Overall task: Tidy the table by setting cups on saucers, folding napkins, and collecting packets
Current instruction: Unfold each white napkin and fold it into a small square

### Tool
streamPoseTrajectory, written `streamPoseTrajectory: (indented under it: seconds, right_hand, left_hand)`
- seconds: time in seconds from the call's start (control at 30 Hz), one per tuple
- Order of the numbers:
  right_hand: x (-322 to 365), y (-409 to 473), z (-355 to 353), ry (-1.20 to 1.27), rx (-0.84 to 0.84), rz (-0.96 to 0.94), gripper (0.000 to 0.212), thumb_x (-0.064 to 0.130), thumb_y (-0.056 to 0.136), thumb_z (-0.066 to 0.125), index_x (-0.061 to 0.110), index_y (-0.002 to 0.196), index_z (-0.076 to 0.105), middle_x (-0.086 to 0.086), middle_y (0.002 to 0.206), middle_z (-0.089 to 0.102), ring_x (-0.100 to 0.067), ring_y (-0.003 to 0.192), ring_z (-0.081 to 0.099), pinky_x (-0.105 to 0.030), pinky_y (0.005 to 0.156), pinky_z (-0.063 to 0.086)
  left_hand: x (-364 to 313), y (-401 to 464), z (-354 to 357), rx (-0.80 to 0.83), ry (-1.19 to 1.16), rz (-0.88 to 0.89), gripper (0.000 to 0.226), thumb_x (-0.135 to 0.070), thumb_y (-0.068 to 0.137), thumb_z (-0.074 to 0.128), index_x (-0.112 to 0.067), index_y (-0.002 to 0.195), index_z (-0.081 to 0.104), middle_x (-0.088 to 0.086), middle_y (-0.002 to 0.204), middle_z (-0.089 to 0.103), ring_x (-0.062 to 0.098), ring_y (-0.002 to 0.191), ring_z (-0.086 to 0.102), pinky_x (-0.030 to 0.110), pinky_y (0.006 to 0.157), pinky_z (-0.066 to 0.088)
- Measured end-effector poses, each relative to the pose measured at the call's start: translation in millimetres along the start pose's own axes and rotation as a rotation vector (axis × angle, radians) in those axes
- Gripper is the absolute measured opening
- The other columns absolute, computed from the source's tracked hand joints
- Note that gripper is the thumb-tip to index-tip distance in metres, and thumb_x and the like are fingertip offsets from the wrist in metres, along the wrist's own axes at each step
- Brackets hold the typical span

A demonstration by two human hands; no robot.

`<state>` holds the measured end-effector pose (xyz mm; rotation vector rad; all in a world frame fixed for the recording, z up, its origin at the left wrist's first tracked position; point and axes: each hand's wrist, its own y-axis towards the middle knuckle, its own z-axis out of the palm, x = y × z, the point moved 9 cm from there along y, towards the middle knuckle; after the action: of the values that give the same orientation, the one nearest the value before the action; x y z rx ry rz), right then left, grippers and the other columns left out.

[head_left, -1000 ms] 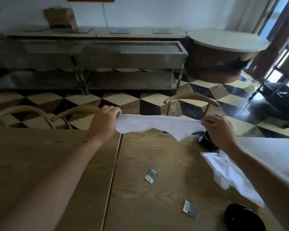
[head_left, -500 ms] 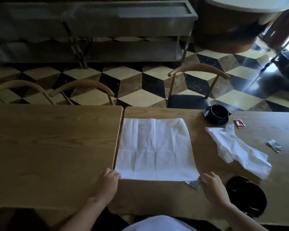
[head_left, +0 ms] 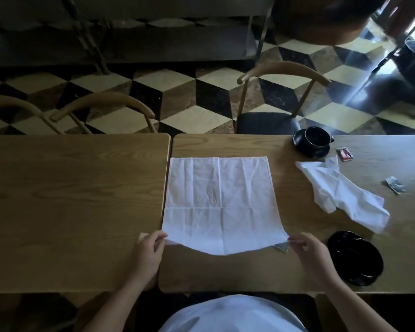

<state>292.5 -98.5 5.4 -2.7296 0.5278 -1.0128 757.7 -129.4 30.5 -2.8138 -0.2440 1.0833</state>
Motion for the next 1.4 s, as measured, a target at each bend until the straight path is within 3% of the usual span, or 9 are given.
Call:
streamPoseTrajectory:
  seconds: [0.17,0.3,0.4,0.77,0.83,0.93,1.0,1.2,1.4]
  right_hand:
    - [26,43,-27,0.245,-0.03,0.106,0.013,0.013,0.091,0.071,0.024,0.085,0.075,0.001,0.064,0.072,-0.01,0.058,0.067,-0.024,0.051,0.053]
    - [47,83,-37,0.404,0.024,0.163,0.002,0.015,0.093,0.07,0.015,0.093,0.072,-0.011,0.069,0.073,-0.019,0.057,0.071,-0.027,0.051,0.058]
    - [52,117,-36,0.471,0.064,0.216,0.008,0.022,0.093,0.07,0.016,0.097,0.071,-0.008,0.072,0.072,-0.013,0.054,0.068,-0.023,0.051,0.055]
    - [58,246,-9,0.553,0.102,0.326,0.006,0.02,0.092,0.071,0.016,0.095,0.069,-0.005,0.079,0.071,-0.011,0.059,0.063,-0.03,0.06,0.053]
    - [53,270,1,0.516,0.1,0.359,0.004,0.02,0.092,0.07,0.016,0.094,0.069,-0.003,0.075,0.07,-0.009,0.053,0.061,-0.026,0.054,0.052]
    - [46,296,15,0.482,0.108,0.373,0.009,0.017,0.091,0.071,0.01,0.096,0.07,0.0,0.054,0.055,-0.008,0.037,0.041,-0.021,0.038,0.034]
    - [40,312,26,0.464,0.114,0.399,0.014,0.019,0.089,0.072,0.009,0.098,0.071,0.001,0.054,0.054,-0.01,0.039,0.04,-0.021,0.04,0.032]
    - [33,332,50,0.41,0.144,0.416,0.019,0.025,0.089,0.073,0.009,0.1,0.073,-0.009,0.077,0.071,-0.022,0.064,0.064,-0.036,0.06,0.056]
    - [39,329,47,0.325,0.129,0.401,0.023,0.031,0.09,0.071,0.011,0.102,0.071,-0.012,0.09,0.074,-0.033,0.081,0.072,-0.053,0.073,0.063]
  left_hand:
    - [7,56,-12,0.005,-0.218,-0.134,0.015,-0.003,0.086,0.071,-0.016,0.092,0.074,0.001,0.087,0.072,0.015,0.082,0.067,0.026,0.072,0.052]
    - [13,100,-17,-0.062,-0.398,-0.246,0.018,-0.009,0.084,0.074,-0.026,0.086,0.07,-0.007,0.087,0.072,0.008,0.082,0.065,0.021,0.066,0.046]
    - [18,130,-20,-0.152,-0.501,-0.349,0.014,-0.014,0.082,0.077,-0.026,0.085,0.07,-0.007,0.087,0.072,0.009,0.082,0.066,0.023,0.066,0.047]
    - [2,247,11,-0.166,-0.491,-0.403,0.01,-0.012,0.084,0.074,-0.02,0.087,0.071,0.0,0.087,0.072,0.008,0.078,0.065,0.022,0.069,0.048]
    - [5,269,23,-0.143,-0.456,-0.405,0.01,-0.009,0.085,0.073,-0.019,0.086,0.07,0.0,0.085,0.071,0.013,0.08,0.064,0.025,0.071,0.048]
    - [15,290,40,-0.1,-0.41,-0.462,0.007,-0.007,0.086,0.071,-0.012,0.091,0.069,0.005,0.084,0.068,0.017,0.079,0.061,0.032,0.074,0.048]
    - [22,303,52,-0.093,-0.375,-0.506,0.008,-0.006,0.087,0.07,-0.01,0.093,0.068,0.004,0.081,0.065,0.017,0.076,0.058,0.028,0.071,0.047]
    - [27,328,63,-0.103,-0.289,-0.497,0.01,-0.004,0.089,0.068,-0.009,0.096,0.066,-0.006,0.076,0.058,0.002,0.069,0.051,0.014,0.061,0.04]
    - [32,330,65,-0.154,-0.266,-0.528,0.015,-0.001,0.087,0.068,-0.009,0.096,0.059,-0.003,0.075,0.055,0.013,0.073,0.053,0.01,0.058,0.041]
